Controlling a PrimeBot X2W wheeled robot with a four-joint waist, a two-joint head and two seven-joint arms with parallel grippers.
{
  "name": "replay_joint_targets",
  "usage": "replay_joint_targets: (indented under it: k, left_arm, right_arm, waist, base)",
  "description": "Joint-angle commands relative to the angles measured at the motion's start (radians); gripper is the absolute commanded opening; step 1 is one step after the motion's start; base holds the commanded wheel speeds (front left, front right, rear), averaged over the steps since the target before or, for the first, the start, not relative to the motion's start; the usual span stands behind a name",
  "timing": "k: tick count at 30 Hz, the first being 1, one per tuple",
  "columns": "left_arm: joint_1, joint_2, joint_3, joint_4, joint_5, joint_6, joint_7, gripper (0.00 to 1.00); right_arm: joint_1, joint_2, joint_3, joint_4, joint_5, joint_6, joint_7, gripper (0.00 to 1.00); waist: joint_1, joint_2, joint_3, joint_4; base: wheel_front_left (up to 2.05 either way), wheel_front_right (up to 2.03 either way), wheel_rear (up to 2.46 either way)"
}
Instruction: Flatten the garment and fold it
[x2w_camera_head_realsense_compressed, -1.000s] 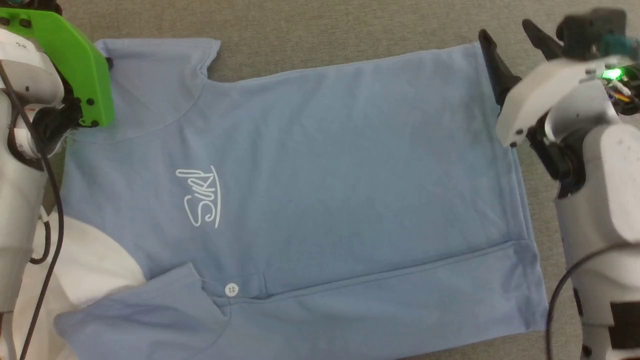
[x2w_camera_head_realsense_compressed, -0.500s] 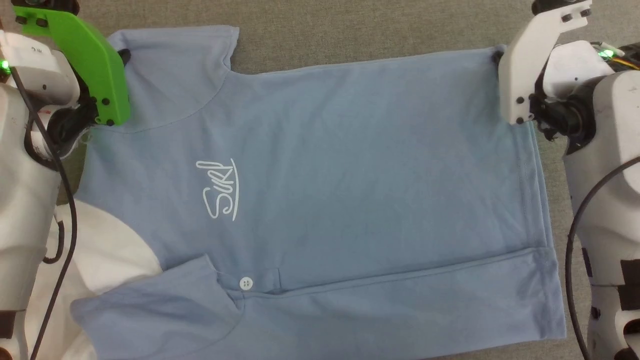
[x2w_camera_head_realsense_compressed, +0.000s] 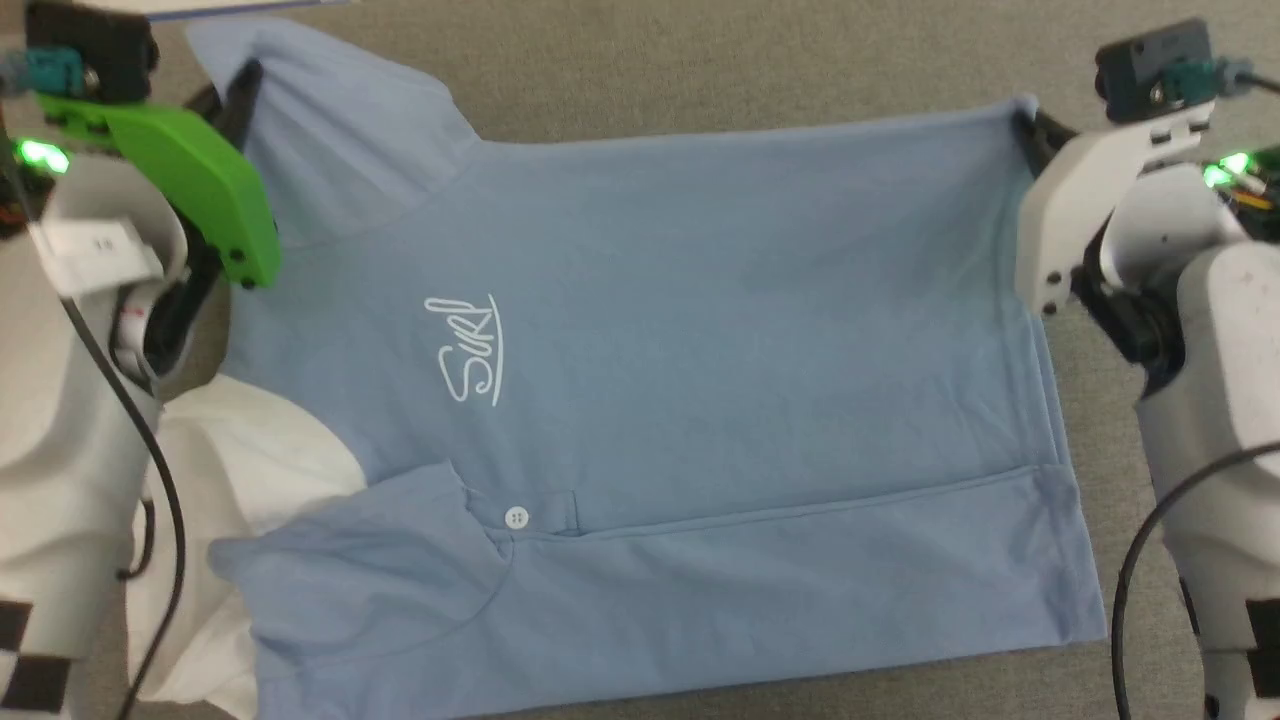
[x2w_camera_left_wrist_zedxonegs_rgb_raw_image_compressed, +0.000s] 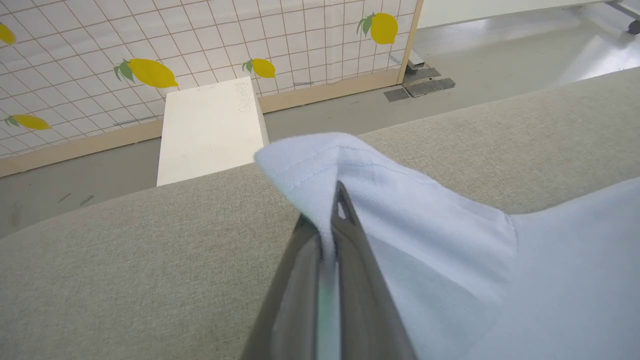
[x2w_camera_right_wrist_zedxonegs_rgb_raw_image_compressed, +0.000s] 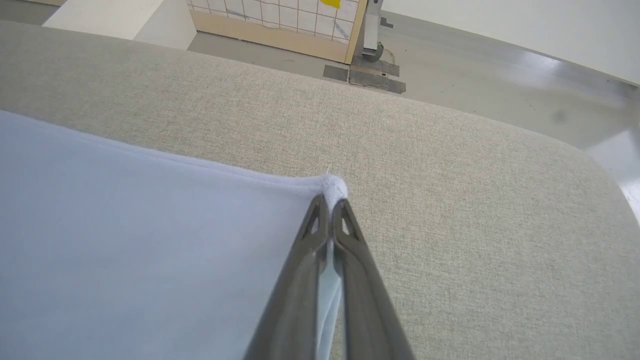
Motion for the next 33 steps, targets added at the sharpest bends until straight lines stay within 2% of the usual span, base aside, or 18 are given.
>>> replay_joint_targets:
  k: [1,5,8,14,16,20,23,33]
  left_arm:
    - [0.040,-0.005,0.004,-0.007,-0.010,-0.006,-0.024,0.00]
    - [0.166,-0.004,0.015,-0.072,-0.052,-0.015,-0.083,0.00]
    - [0.279,0.002,0.035,-0.149,-0.091,-0.004,-0.105,0.00]
    - [0.558,0.015,0.072,-0.361,-0.186,0.042,-0.113,0.00]
    - [0.654,0.016,0.085,-0.419,-0.216,0.070,-0.112,0.00]
    - [0.799,0.015,0.096,-0.494,-0.252,0.115,-0.108,0.00]
    - [0.883,0.010,0.090,-0.527,-0.278,0.131,-0.100,0.00]
    - [0.930,-0.019,0.039,-0.439,-0.295,0.109,-0.091,0.00]
  right_arm:
    - [0.034,-0.010,0.008,-0.005,0.012,-0.001,-0.017,0.00]
    - [0.132,-0.040,0.032,-0.047,0.049,-0.001,-0.073,0.00]
    - [0.206,-0.062,0.043,-0.085,0.069,-0.001,-0.117,0.00]
    - [0.363,-0.085,0.020,-0.160,0.097,-0.001,-0.179,0.00]
    - [0.417,-0.088,0.002,-0.183,0.103,-0.001,-0.184,0.00]
    - [0.501,-0.089,-0.020,-0.212,0.108,-0.001,-0.160,0.00]
    - [0.561,-0.095,-0.032,-0.226,0.111,-0.001,-0.125,0.00]
    - [0.649,-0.103,-0.027,-0.189,0.098,-0.001,0.028,0.00]
  waist:
    - [0.0000,0.0000,-0.069,0.018]
    - [0.0000,0.0000,-0.138,0.033]
    - [0.0000,0.0000,-0.181,0.042]
    - [0.0000,0.0000,-0.237,0.066]
    - [0.0000,0.0000,-0.248,0.075]
    - [0.0000,0.0000,-0.261,0.089]
    - [0.0000,0.0000,-0.261,0.103]
    - [0.0000,0.0000,-0.244,0.130]
  base:
    - [0.00,0.00,0.00]
    - [0.00,0.00,0.00]
    - [0.00,0.00,0.00]
    - [0.00,0.00,0.00]
    - [0.00,0.00,0.00]
    - [0.00,0.00,0.00]
    - [0.00,0.00,0.00]
    - [0.00,0.00,0.00]
